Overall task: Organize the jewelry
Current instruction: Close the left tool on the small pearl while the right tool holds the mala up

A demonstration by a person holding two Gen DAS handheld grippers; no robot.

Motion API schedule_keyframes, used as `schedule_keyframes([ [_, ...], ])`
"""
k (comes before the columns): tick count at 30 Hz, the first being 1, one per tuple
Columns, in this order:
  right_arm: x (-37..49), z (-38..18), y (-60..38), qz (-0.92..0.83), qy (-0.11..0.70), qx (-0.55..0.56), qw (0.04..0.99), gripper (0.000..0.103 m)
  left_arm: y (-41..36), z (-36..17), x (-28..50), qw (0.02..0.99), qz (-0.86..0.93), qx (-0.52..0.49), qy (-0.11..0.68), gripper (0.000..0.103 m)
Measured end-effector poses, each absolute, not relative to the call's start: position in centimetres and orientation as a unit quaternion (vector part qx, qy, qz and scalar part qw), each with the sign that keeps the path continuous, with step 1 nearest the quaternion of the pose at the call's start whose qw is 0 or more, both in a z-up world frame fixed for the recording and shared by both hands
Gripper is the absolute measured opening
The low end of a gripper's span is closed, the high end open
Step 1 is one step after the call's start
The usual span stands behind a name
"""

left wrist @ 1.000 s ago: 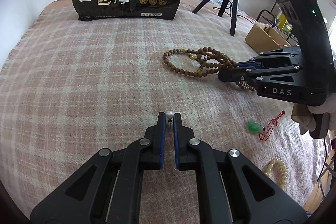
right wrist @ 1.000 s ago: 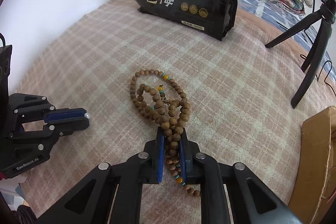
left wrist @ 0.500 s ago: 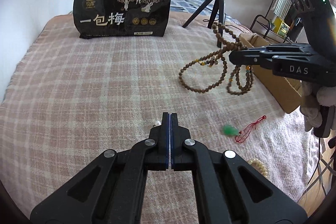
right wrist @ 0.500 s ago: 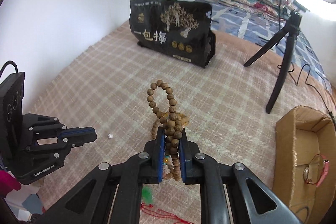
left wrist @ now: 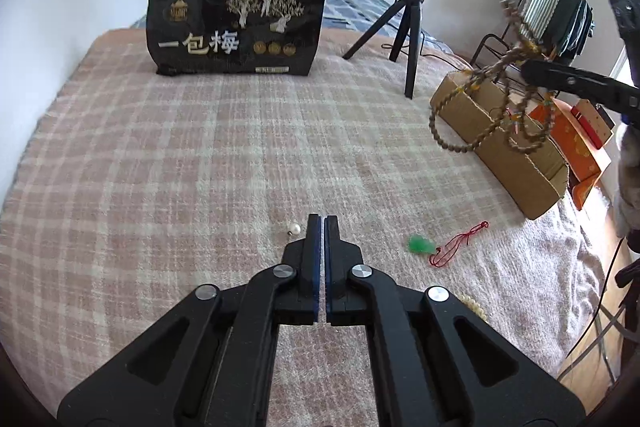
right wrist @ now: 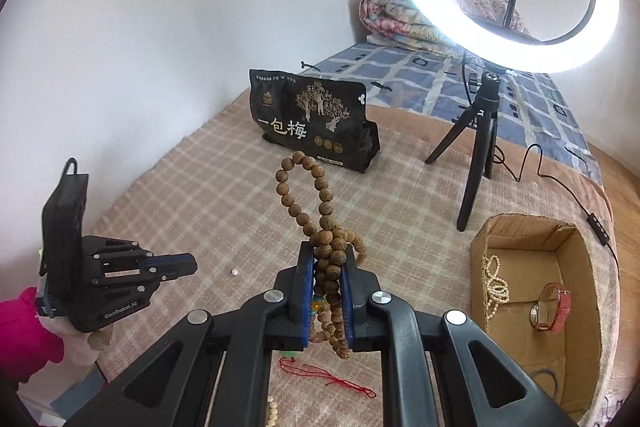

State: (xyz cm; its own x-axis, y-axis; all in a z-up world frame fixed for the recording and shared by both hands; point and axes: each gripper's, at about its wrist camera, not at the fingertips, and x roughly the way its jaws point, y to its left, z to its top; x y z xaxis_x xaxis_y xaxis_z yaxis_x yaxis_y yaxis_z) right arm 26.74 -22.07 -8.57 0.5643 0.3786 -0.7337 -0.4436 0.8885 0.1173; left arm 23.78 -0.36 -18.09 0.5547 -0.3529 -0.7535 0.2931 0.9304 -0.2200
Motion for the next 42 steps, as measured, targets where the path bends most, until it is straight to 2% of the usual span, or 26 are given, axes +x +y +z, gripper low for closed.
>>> schedule_keyframes([
  [3, 25.9, -8.2, -22.8, 0.229, 0.404, -0.039, 0.885, 0.01, -1.4, -19.3, 24.2, 0.878, -0.181, -0.008, 0.442, 0.011],
  [5, 25.4, -8.1, -23.3, 0.225, 0.404, -0.04, 0.886, 0.01, -2.1, -20.3, 24.6, 0.876, -0.172, 0.007, 0.45, 0.029],
  [6, 25.1, -8.1, -23.6, 0.224, 0.404, -0.04, 0.886, 0.01, -2.3, -20.6, 24.8, 0.876, -0.171, 0.009, 0.452, 0.03],
  [11, 24.2, -7.7, -25.0, 0.216, 0.403, -0.032, 0.889, 0.01, -2.6, -22.0, 25.9, 0.878, -0.152, 0.018, 0.453, 0.028],
  [12, 24.0, -7.6, -25.2, 0.215, 0.403, -0.032, 0.889, 0.01, -2.6, -22.2, 26.1, 0.878, -0.151, 0.017, 0.453, 0.024],
  [14, 23.7, -7.4, -25.7, 0.211, 0.402, -0.032, 0.89, 0.01, -2.6, -22.8, 26.3, 0.877, -0.144, 0.024, 0.458, 0.005],
  [19, 23.2, -7.0, -27.1, 0.2, 0.398, -0.024, 0.895, 0.01, -2.0, -23.2, 26.3, 0.877, -0.142, 0.015, 0.458, 0.003],
  [20, 23.1, -6.9, -27.4, 0.198, 0.397, -0.021, 0.896, 0.01, -1.9, -22.9, 26.1, 0.879, -0.141, 0.014, 0.455, 0.0],
  [36, 20.8, -4.3, -31.3, 0.165, 0.371, -0.005, 0.914, 0.01, 0.1, -14.7, 24.4, 0.908, -0.151, 0.008, 0.39, 0.0],
  [42, 20.2, -4.2, -32.4, 0.158, 0.373, -0.001, 0.914, 0.01, -1.2, -17.4, 25.3, 0.886, -0.159, 0.007, 0.435, 0.001],
])
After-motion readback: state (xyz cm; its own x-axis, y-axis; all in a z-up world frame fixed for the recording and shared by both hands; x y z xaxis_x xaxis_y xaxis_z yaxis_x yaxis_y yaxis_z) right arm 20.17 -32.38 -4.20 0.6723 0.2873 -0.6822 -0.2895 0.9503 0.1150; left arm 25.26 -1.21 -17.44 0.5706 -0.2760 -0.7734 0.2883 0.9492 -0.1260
